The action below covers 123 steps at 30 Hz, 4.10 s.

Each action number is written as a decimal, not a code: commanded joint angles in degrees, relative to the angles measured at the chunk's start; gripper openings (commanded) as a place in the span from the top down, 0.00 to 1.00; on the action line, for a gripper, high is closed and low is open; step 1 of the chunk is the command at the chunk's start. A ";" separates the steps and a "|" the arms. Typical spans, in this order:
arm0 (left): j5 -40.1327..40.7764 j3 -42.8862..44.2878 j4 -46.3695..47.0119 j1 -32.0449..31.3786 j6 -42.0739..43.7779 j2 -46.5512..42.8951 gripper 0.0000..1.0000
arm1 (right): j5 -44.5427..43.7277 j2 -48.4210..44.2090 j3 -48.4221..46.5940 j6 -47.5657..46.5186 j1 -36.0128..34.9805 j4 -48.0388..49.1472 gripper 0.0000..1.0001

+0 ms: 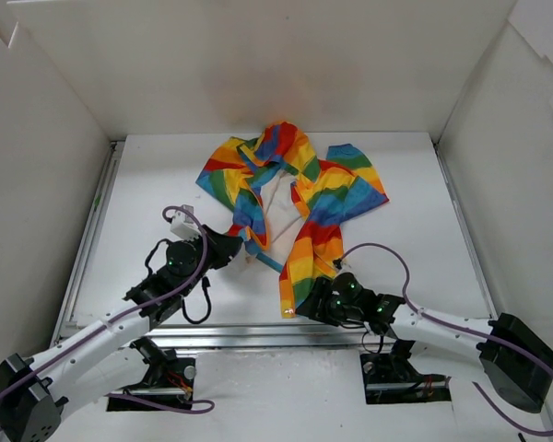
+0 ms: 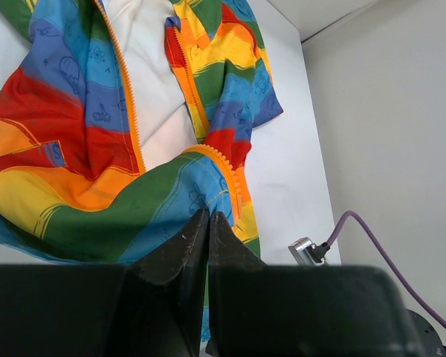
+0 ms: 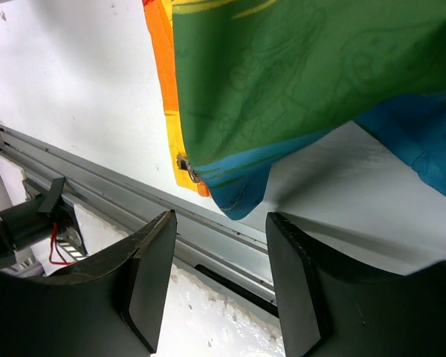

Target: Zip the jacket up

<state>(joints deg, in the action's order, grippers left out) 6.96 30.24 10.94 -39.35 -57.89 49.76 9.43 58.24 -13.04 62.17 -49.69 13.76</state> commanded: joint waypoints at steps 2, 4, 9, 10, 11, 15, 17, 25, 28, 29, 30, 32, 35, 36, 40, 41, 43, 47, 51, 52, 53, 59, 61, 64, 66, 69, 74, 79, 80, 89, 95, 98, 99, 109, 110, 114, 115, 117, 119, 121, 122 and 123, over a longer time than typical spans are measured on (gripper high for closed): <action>0.51 0.87 2.07 0.33 -0.56 -1.86 1.00 | -2.58 1.60 1.08 2.42 -0.93 -0.58 0.51; 0.69 1.67 1.02 0.33 -0.12 -1.86 1.00 | -1.87 3.80 -0.05 1.99 -1.37 1.00 0.51; 0.68 1.84 0.84 0.33 -0.30 -1.68 1.00 | -1.96 9.87 -1.02 1.99 -1.55 4.52 0.53; 0.77 1.75 0.84 0.33 -0.30 -1.77 1.00 | -2.48 10.31 -1.29 1.90 -1.46 4.35 0.55; 0.77 1.58 1.19 0.33 -0.47 -1.77 1.00 | -3.88 10.49 -1.72 1.73 -1.55 4.00 0.57; 0.95 2.63 0.14 0.33 0.14 -1.60 1.00 | -8.27 8.48 -2.25 1.90 -1.46 1.54 0.67; 0.95 2.46 0.40 0.33 0.06 -1.68 1.00 | -11.08 7.07 -2.43 1.64 -1.37 -0.04 0.74; -0.02 3.16 1.02 0.33 -0.47 0.34 1.00 | -10.14 10.49 -2.17 1.37 -1.46 3.54 0.91; 0.16 3.43 0.83 0.33 -0.29 0.69 1.00 | -7.59 12.42 -3.74 -0.73 -1.46 3.47 0.50; 0.16 2.99 1.27 0.33 -0.56 0.52 1.00 | -6.63 12.69 -3.84 -1.08 -1.55 3.55 0.38; 0.24 2.46 1.63 0.33 -0.73 0.43 1.00 | -6.62 12.43 -3.75 -1.00 -1.55 3.64 0.38; 0.24 2.98 0.76 0.33 -0.39 0.34 1.00 | -5.22 11.64 -3.92 -1.17 -1.37 3.47 0.46; 0.60 2.81 0.48 0.33 -0.29 -0.53 1.00 | -2.94 12.33 -4.80 -2.49 -1.46 1.10 0.49; 0.86 2.37 0.92 0.33 -0.47 -0.71 1.00 | -2.49 12.60 -4.54 -2.23 -1.55 1.53 0.51; 0.86 3.60 -0.83 0.33 0.23 -0.63 1.00 | -1.17 14.62 -3.75 -0.39 -2.34 2.50 0.55; 0.77 3.25 -0.40 0.33 0.14 -1.06 1.00 | -1.17 14.71 -3.58 -0.21 -2.60 2.33 0.55; 0.77 2.63 -0.13 0.33 -0.03 -1.24 1.00 | -1.34 14.45 -3.66 0.40 -3.13 1.54 0.57; 1.04 2.02 -0.57 0.33 0.15 -1.68 1.00 | -3.71 15.59 -5.50 -0.38 -3.22 0.22 0.52; 1.12 2.54 -1.09 0.33 0.23 -1.59 1.00 | -5.74 18.30 -6.65 0.14 -3.31 2.06 0.63; 1.21 2.11 -1.01 0.33 0.14 -1.68 1.00 | -6.17 19.01 -7.26 -0.03 -3.31 2.58 0.76; 1.21 1.76 0.12 0.33 0.06 -1.68 1.00 | -6.70 19.80 -7.70 -0.21 -3.22 3.11 0.79; 0.69 1.93 0.21 0.33 -0.20 -0.36 1.00 | -7.41 24.20 -8.67 -0.56 -3.22 6.45 0.99; 0.42 1.84 0.31 0.33 -0.65 0.16 1.00 | -7.58 23.33 -7.89 -0.47 -2.69 7.33 1.00; -0.02 1.58 0.04 0.33 -0.91 0.34 1.00 | -8.11 19.91 -7.18 -2.75 -2.16 8.56 1.00; -0.81 0.96 1.71 1.03 -2.14 0.34 1.00 | -8.03 14.49 -5.95 -4.94 -1.38 12.16 1.00; -2.91 2.01 2.07 1.65 -2.76 0.78 1.00 | -3.74 5.44 -6.99 -9.41 1.86 16.64 1.00; -5.73 3.60 5.06 2.18 -3.55 1.92 1.00 | 0.85 -3.56 -13.76 -15.41 3.72 15.42 1.00; -6.17 4.04 8.04 2.18 -3.46 1.22 1.00 | 5.06 -5.33 -19.04 -16.82 6.27 16.38 1.00; -6.34 4.39 8.04 2.18 -3.29 1.31 1.00 | 5.77 -4.37 -19.48 -15.34 7.06 18.21 1.00; -5.91 4.22 8.84 0.95 -2.41 -0.79 1.00 | 11.40 1.09 -16.49 -5.83 11.20 25.40 1.00; -2.92 2.02 5.76 0.95 -1.17 -3.61 1.00 | -0.45 -5.48 -8.51 -6.90 7.60 -1.87 1.00; -3.36 1.49 5.50 0.95 -1.53 -2.74 1.00 | -5.20 -9.79 -5.08 -5.13 6.89 -12.15 1.00; -3.44 1.40 5.50 0.95 -1.44 -2.39 1.00 | -5.82 -10.51 -4.63 -4.87 6.89 -14.00 1.00; -4.50 0.35 6.55 0.95 -2.41 -0.01 1.00 | -3.73 -12.98 -3.22 -5.31 5.57 -19.76 0.40; -4.59 0.35 6.55 0.95 -2.49 0.25 1.00 | -2.15 -12.63 -2.96 -5.31 4.87 -18.26 0.40; -4.32 0.08 6.29 0.95 -2.76 0.08 1.00 | -2.83 -9.38 -4.10 -6.10 4.34 -18.05 0.40; -4.24 0.00 6.11 0.95 -2.76 -0.18 1.00 | -3.54 -8.67 -4.10 -6.10 4.34 -18.50 0.40; -3.89 -0.18 5.76 0.95 -2.84 -0.45 1.00 | -4.68 -8.84 -3.40 -4.96 4.25 -18.24 0.40; -3.89 -0.01 5.32 0.95 -2.85 -0.54 1.00 | -6.52 -8.67 -2.96 -4.26 4.25 -19.38 0.43; -3.71 0.17 4.88 0.95 -2.58 -0.63 1.00 | -7.49 -8.32 -2.70 -3.90 4.25 -20.44 0.45; -3.62 0.00 4.88 0.95 -2.58 -0.63 1.00 | -8.45 -8.05 -2.78 -3.99 4.34 -20.70 0.45; -3.53 -0.18 5.40 0.95 -2.67 -0.63 1.00 | -8.81 -7.62 -2.96 -4.16 4.25 -20.79 0.47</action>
<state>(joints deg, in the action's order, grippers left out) 3.01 29.32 13.34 -38.20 -60.31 49.82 4.67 49.04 -15.49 57.43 -45.10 -5.45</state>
